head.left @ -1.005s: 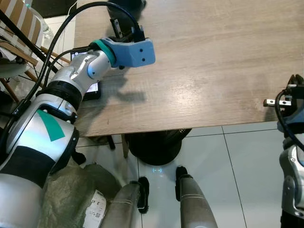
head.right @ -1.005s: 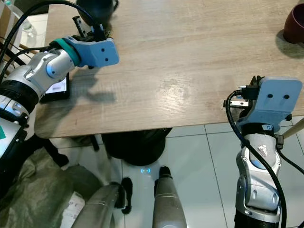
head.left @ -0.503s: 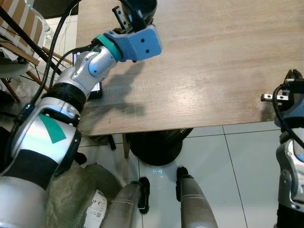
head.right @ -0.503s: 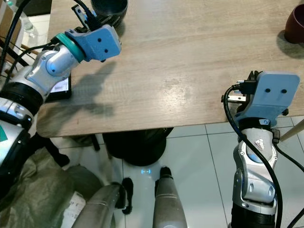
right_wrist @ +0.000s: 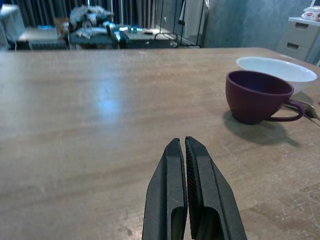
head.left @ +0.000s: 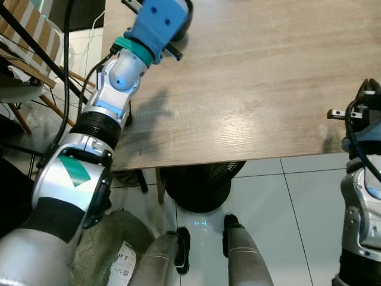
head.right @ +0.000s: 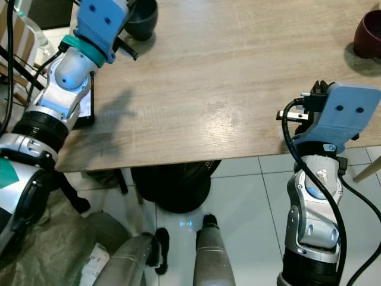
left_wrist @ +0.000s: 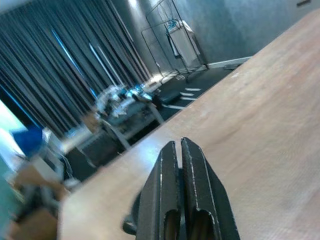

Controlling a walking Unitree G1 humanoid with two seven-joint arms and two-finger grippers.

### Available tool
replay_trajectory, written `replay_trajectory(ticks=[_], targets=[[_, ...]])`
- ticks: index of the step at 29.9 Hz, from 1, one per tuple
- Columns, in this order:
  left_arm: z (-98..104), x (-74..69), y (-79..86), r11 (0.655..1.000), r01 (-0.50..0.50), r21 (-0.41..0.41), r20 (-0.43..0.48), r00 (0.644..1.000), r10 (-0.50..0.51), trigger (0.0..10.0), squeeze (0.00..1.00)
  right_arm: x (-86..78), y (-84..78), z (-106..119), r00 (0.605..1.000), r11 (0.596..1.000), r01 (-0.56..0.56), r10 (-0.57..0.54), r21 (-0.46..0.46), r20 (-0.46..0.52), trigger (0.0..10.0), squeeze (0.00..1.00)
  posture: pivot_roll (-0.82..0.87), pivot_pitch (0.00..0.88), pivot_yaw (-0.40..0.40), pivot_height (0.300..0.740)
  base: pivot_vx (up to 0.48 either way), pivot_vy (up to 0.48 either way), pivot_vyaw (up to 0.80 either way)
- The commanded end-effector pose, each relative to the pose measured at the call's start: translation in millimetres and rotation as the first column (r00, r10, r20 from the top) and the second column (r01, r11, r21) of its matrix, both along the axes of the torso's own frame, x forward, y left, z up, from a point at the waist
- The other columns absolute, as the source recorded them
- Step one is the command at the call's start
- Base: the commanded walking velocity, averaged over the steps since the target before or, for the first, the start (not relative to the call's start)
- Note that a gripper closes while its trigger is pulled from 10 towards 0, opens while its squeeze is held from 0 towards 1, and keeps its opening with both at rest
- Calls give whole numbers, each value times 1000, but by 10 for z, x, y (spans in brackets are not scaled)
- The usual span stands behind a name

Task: Setting the table

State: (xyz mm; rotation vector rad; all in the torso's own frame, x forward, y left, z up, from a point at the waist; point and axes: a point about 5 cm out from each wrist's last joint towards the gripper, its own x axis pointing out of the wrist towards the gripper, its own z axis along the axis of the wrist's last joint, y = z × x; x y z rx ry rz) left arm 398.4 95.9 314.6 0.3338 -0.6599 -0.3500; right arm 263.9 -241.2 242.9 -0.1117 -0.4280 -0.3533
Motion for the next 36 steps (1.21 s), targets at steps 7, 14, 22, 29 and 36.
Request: replay_trajectory(ticks=[7, 14, 22, 29, 36], targets=[[-111, -3, 86, 995, 15, -101, -99, 995, -25, 10000, 0, -24, -29, 10, 999, 996, 14, -18, 87, 40, 10000, 0, -119, 152, 173, 740, 0, 0, 0], [-138, -51, 140, 995, 16, -102, -108, 994, -27, 10000, 0, -6, -24, -6, 999, 996, 10, -13, 84, 40, 10000, 0, -103, 133, 163, 740, 0, 0, 0], [-165, -67, 247, 997, -26, -75, -129, 992, 16, 10000, 0, 23, -28, -32, 999, 997, 10, -13, 75, 31, 10000, 0, -97, 120, 150, 740, 0, 0, 0], [-303, -134, 247, 994, -50, -92, -167, 985, 35, 10000, 0, 3, -35, -121, 999, 994, 30, -32, 107, 16, 10000, 0, -89, 100, 142, 740, 0, 0, 0], [-338, -184, 312, 993, -72, -96, -171, 984, 54, 10000, 0, -1, 12, -152, 1000, 995, 12, -14, 95, 14, 10000, 0, -80, 81, 140, 740, 0, 0, 0]])
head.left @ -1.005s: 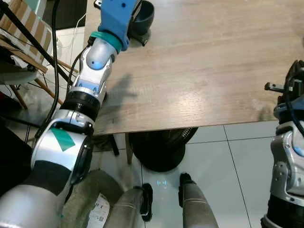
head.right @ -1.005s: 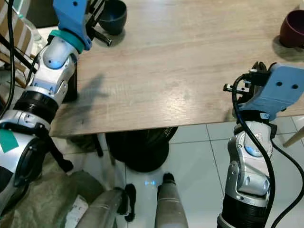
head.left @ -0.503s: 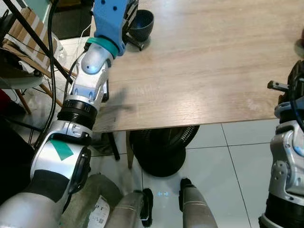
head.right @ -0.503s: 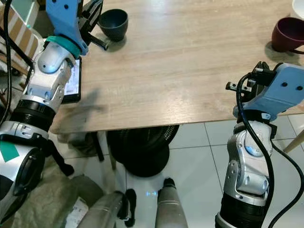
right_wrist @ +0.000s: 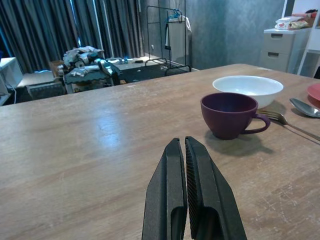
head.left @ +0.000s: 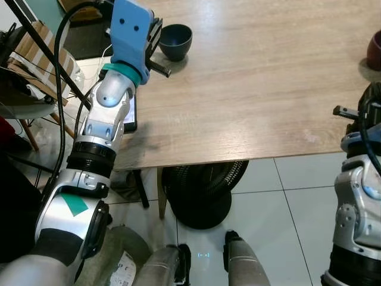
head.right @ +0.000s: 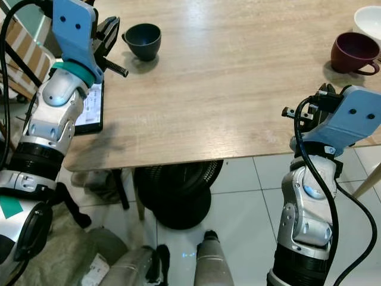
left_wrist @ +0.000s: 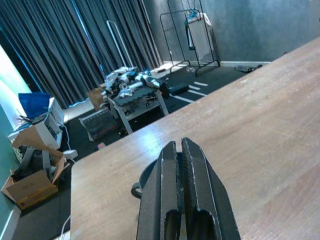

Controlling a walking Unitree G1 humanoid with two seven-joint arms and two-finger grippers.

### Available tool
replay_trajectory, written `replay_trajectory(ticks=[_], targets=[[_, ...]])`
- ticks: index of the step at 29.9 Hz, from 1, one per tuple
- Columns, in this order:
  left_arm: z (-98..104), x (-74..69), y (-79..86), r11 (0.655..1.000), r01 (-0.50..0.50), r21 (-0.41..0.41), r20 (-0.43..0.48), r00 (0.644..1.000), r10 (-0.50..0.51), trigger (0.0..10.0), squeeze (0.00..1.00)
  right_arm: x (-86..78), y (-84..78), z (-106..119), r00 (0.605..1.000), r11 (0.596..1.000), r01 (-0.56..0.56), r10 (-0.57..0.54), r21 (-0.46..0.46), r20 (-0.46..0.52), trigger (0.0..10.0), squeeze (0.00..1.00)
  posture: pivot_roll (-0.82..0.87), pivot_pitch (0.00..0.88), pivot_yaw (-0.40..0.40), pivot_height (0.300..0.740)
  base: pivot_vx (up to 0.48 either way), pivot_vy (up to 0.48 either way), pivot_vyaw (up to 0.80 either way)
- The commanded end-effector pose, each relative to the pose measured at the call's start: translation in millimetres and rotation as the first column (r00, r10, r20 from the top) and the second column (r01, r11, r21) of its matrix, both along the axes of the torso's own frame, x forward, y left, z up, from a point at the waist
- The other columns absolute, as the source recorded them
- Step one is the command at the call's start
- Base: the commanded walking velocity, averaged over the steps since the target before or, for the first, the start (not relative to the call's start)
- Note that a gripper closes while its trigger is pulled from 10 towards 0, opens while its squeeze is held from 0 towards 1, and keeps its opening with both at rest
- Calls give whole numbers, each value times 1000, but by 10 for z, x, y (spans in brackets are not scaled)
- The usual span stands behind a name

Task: Setting the table

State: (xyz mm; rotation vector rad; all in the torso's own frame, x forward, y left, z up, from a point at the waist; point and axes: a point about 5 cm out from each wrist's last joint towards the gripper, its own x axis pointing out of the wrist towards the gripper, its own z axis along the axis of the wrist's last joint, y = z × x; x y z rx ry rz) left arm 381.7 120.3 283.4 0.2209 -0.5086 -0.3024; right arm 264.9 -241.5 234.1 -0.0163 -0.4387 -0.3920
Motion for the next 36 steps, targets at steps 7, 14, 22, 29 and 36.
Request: replay_trajectory(ticks=[7, 14, 22, 29, 36], targets=[[-58, -68, 133, 999, -43, 12, -7, 999, 43, 10000, 0, 14, 113, -103, 995, 995, -92, 90, -47, -43, 10000, 0, -80, 70, 135, 740, 0, 0, 0], [-261, -271, 180, 996, -67, 55, -42, 997, 69, 10000, 0, 39, 239, -203, 972, 974, -221, 217, -42, -90, 10000, 0, -49, 72, 101, 740, 0, 0, 0], [-403, -407, 252, 990, -113, 79, -59, 991, 118, 10000, 0, 112, 373, -260, 942, 945, -322, 314, -51, -119, 10000, 0, -18, 71, 72, 740, 0, 0, 0], [-440, -440, 259, 988, -136, 75, -68, 988, 141, 10000, 0, 179, 421, -244, 935, 938, -342, 335, -48, -114, 10000, 0, -11, 70, 65, 740, 0, 0, 0], [-399, -429, 260, 987, -139, 78, -70, 987, 144, 10000, 0, 171, 384, -225, 944, 946, -321, 315, -46, -100, 10000, 0, -23, 66, 80, 740, 0, 0, 0]])
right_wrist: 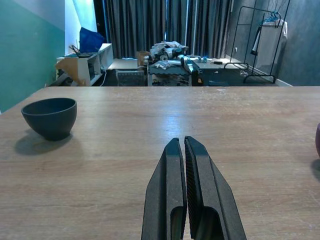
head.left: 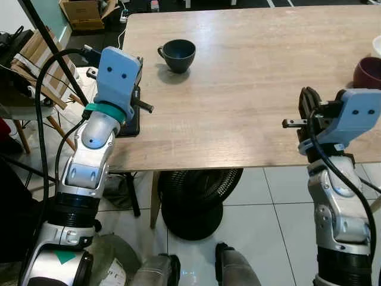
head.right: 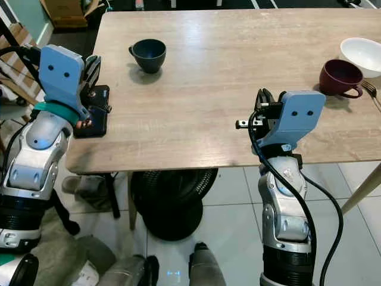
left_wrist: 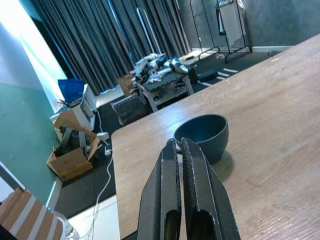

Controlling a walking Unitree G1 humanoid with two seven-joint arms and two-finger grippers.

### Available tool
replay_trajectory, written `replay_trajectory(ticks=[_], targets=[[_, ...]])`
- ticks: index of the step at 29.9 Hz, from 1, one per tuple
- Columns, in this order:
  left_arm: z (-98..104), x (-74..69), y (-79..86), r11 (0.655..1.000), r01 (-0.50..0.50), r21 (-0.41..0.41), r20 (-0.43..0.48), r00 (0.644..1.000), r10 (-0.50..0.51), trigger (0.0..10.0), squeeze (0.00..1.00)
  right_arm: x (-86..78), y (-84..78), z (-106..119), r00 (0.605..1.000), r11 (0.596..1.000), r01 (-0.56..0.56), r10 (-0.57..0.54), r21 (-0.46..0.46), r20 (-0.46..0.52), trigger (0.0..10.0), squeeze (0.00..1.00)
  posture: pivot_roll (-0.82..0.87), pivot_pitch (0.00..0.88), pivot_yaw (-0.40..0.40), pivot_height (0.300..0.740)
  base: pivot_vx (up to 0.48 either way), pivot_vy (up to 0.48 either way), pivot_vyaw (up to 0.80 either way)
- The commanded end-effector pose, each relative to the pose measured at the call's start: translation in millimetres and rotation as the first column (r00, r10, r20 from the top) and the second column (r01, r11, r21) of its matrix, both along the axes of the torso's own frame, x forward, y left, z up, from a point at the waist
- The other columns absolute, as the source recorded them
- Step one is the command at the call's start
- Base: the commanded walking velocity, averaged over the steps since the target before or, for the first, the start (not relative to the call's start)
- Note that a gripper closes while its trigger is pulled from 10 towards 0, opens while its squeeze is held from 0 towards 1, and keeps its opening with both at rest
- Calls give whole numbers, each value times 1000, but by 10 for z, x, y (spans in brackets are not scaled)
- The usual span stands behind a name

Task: Setting the table

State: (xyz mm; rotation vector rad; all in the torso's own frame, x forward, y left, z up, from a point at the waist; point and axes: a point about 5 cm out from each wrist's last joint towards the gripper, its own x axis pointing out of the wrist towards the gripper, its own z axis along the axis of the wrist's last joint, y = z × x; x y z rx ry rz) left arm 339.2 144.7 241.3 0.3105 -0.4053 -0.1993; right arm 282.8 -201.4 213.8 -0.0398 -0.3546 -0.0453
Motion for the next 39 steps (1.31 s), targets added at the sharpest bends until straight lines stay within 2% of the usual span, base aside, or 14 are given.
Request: replay_trajectory(ticks=[1, 21, 30, 39], targets=[[35, 5, 15, 1000, -9, 3, 2, 1000, 9, 10000, 0, -16, -33, -21, 1000, 1000, 20, -20, 21, 4, 10000, 0, -27, 63, 83, 740, 0, 0, 0], [70, 29, -35, 1000, -4, -7, 6, 1000, 4, 10000, 0, -1, -74, 20, 999, 999, 35, -35, 12, 23, 10000, 0, -43, 43, 87, 740, 0, 0, 0], [141, 37, 18, 1000, -13, -12, 18, 1000, 13, 10000, 0, -37, -100, 50, 998, 998, 54, -54, 13, 36, 10000, 0, -46, 56, 92, 740, 0, 0, 0], [25, 6, -35, 1000, -17, -9, -7, 1000, 17, 10000, 0, -35, -191, -1, 997, 997, 76, -76, 4, 18, 10000, 0, -33, 52, 68, 740, 0, 0, 0]])
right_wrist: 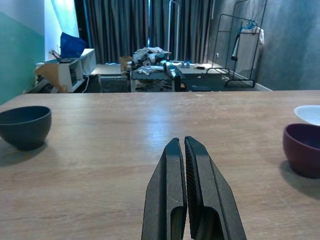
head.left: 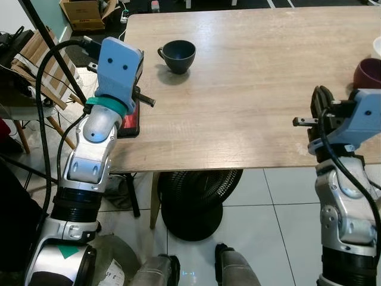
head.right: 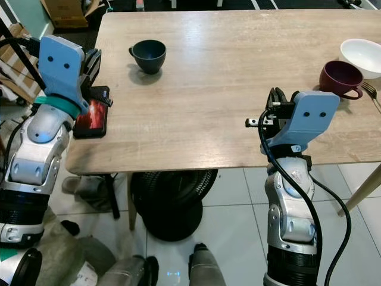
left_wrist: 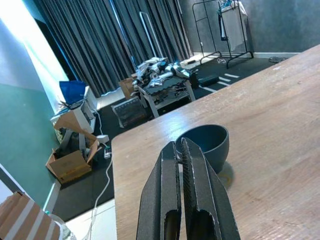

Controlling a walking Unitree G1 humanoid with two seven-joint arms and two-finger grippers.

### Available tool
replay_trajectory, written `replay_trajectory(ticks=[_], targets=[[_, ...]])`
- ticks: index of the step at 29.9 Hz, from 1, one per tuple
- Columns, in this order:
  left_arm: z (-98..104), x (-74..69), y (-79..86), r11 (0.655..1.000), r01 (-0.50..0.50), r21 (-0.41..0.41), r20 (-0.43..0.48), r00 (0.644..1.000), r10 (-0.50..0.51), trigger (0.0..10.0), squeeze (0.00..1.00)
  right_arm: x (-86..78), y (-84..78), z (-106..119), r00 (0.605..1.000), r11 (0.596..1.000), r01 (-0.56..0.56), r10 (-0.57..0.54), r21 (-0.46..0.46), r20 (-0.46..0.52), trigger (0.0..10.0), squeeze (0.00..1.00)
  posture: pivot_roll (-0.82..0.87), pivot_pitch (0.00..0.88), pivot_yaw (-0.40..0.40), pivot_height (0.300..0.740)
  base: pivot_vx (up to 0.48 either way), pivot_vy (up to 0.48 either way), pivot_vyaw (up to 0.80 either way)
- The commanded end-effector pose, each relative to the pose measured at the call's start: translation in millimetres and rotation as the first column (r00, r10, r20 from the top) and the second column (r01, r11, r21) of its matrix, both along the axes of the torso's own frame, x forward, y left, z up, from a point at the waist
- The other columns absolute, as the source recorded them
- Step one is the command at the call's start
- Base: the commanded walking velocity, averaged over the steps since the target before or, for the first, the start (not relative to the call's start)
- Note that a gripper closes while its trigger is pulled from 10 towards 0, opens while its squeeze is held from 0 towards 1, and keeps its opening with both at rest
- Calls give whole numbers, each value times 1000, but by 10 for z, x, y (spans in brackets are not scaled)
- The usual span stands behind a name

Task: Setting the table

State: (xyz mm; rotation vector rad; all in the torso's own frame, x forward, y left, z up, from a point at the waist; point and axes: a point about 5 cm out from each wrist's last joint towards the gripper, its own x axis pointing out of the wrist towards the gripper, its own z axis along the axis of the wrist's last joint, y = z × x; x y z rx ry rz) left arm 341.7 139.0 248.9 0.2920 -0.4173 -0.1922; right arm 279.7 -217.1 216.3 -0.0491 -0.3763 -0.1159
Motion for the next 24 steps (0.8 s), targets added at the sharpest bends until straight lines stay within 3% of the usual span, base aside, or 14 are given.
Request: replay_trajectory(ticks=[1, 8, 24], targets=[[-51, -20, 21, 1000, -16, 11, -17, 1000, 16, 10000, 0, -4, -33, -25, 1000, 1000, 5, -5, 1, -5, 10000, 0, -33, 52, 68, 740, 0, 0, 0], [-131, -4, 30, 999, -24, -24, -66, 998, 22, 10000, 0, -18, -3, -72, 1000, 1000, 8, -8, 9, -18, 10000, 0, -44, 50, 77, 740, 0, 0, 0], [-96, 8, 39, 999, -37, -25, -48, 998, 36, 10000, 0, 45, 32, -86, 1000, 1000, -9, 9, 15, -21, 10000, 0, -4, 25, 60, 740, 0, 0, 0]])
